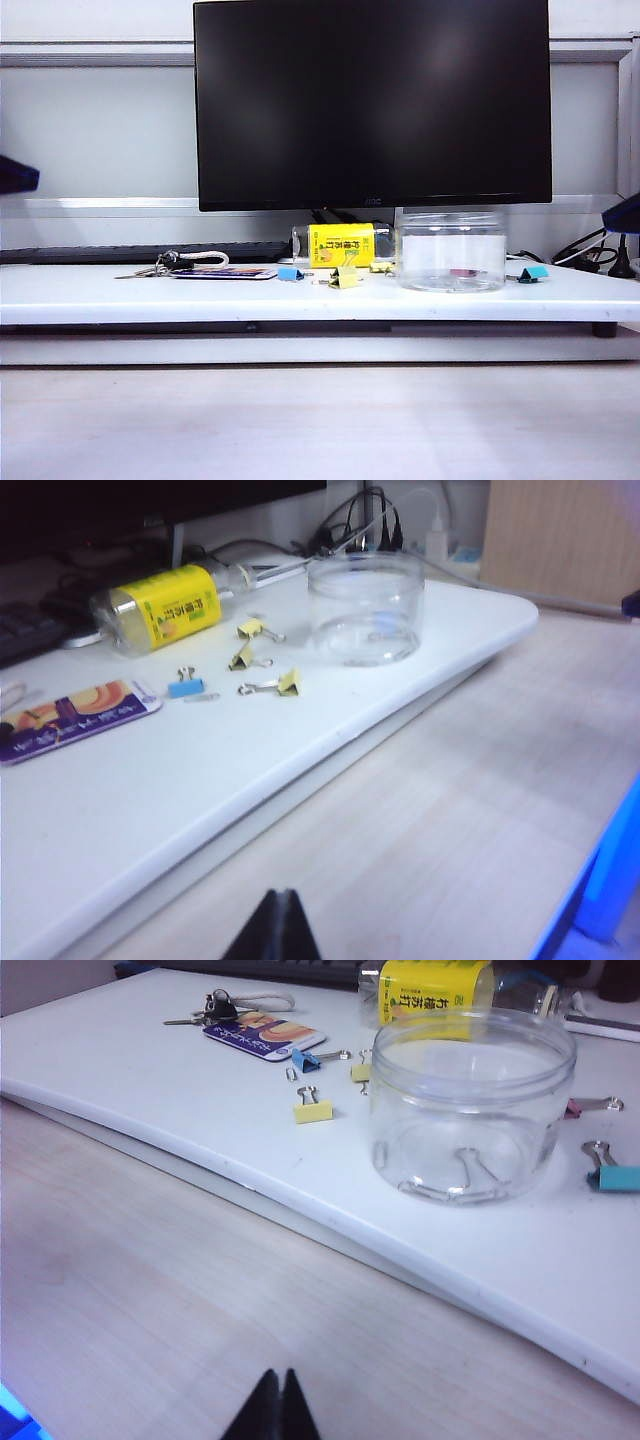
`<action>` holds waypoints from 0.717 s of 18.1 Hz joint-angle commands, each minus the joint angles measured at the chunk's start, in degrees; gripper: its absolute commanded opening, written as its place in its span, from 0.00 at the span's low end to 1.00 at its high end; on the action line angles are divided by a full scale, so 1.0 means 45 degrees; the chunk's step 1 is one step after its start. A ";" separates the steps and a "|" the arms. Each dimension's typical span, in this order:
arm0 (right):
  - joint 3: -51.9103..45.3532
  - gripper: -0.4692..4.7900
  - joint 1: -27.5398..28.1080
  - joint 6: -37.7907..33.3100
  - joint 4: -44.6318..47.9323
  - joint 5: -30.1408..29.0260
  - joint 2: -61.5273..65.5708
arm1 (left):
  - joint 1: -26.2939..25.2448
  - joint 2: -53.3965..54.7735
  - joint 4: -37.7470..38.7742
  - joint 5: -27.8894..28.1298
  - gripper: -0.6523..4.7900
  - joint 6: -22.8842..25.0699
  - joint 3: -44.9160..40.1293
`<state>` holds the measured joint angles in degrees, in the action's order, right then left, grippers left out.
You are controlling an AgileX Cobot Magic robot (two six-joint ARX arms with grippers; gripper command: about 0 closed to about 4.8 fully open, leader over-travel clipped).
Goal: Take the clips out of the round transparent plastic box and place them on the table.
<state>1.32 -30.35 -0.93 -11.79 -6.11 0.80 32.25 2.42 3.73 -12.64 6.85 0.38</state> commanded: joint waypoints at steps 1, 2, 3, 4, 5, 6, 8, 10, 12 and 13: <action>-0.0078 0.09 0.0010 0.0432 0.0102 -0.0005 -0.0024 | 0.0000 0.0005 -0.0199 0.0180 0.11 0.0073 -0.0029; -0.0078 0.09 0.0010 0.0612 0.0102 0.0000 -0.0019 | 0.0000 0.0005 -0.0151 0.0287 0.11 0.0126 -0.0029; -0.0078 0.09 0.0010 0.0685 0.0102 0.0000 -0.0015 | 0.0000 0.0005 -0.0068 0.0291 0.11 0.0287 -0.0029; -0.0078 0.09 0.0010 0.0695 0.0102 0.0000 -0.0015 | 0.0000 0.0005 0.0068 0.0291 0.11 0.0384 -0.0029; -0.0078 0.09 0.0010 0.0680 0.0107 -0.0005 -0.0015 | 0.0000 0.0000 0.0243 0.0296 0.11 0.0379 -0.0029; -0.0078 0.09 0.0010 0.0520 0.0112 -0.0005 -0.0015 | 0.0000 0.0000 0.0379 0.0287 0.11 0.0277 -0.0029; -0.0078 0.09 0.0010 0.0544 0.0112 0.0000 -0.0019 | 0.0000 0.0000 0.0612 0.0277 0.11 0.0238 -0.0029; -0.0078 0.09 0.0010 0.0544 0.0112 -0.0005 -0.0019 | 0.0000 0.0000 0.0670 0.0277 0.11 0.0243 -0.0029; -0.0078 0.09 0.0010 0.0544 0.0112 -0.0005 -0.0019 | 0.0000 0.0000 0.0670 0.0277 0.11 0.0243 -0.0029; -0.0078 0.09 0.0010 0.0544 0.0112 -0.0005 -0.0019 | 0.0000 0.0000 0.0670 0.0277 0.11 0.0243 -0.0029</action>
<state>1.21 -30.33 1.74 -11.46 -6.09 0.75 32.25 2.42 7.09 -11.35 8.01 0.38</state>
